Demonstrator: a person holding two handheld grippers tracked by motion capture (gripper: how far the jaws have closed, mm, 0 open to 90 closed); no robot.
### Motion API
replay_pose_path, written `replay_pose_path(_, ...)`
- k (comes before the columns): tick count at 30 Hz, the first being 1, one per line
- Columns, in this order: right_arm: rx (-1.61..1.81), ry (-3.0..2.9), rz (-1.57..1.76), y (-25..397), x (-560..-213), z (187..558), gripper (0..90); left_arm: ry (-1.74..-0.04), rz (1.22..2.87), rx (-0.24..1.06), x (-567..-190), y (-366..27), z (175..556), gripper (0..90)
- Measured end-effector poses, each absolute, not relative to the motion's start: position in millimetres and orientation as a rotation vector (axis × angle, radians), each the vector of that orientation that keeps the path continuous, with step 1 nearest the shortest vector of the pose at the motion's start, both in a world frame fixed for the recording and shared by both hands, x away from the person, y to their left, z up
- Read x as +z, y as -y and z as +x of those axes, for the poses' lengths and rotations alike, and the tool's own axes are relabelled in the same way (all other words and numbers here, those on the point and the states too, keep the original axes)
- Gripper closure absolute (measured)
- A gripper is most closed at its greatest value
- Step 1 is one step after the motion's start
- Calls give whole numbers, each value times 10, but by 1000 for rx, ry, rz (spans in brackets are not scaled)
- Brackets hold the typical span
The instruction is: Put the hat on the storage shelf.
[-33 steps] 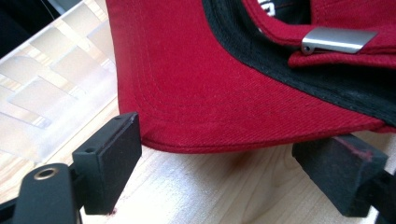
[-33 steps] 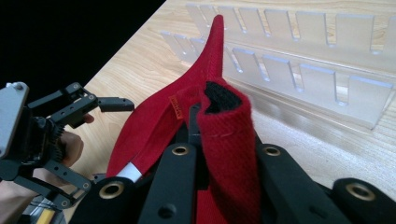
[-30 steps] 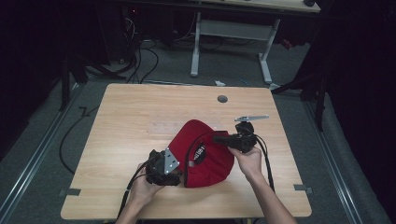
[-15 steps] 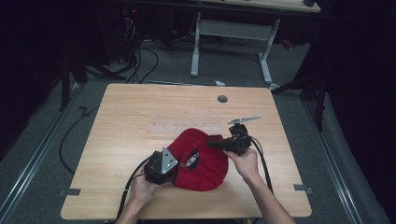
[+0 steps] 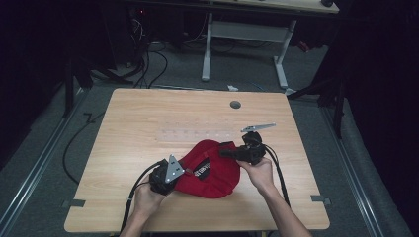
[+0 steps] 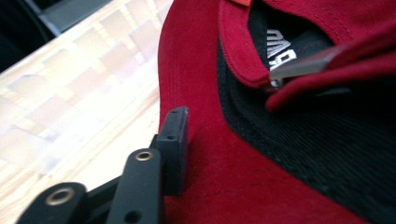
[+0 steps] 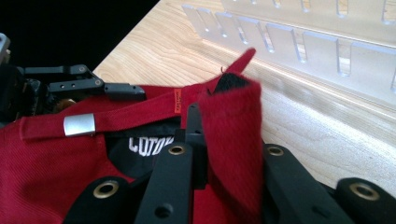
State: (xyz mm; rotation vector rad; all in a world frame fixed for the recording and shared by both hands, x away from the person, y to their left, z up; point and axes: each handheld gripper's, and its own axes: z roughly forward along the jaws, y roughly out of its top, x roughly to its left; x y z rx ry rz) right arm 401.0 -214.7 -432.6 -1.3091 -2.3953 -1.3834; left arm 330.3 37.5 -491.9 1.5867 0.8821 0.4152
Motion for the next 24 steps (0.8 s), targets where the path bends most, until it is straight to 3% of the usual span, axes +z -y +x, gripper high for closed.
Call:
replay_pose_path(13, -1455, 2365, -1315, 2241, -4350, 4019, 737, -810, 1689, 353, -4861, -334, 3185, 812)
replay_pose_path(24, -1595, 2346, -1373, 2482, -4235, 3939, 528, -783, 1655, 348, -4760, -382, 3134, 850)
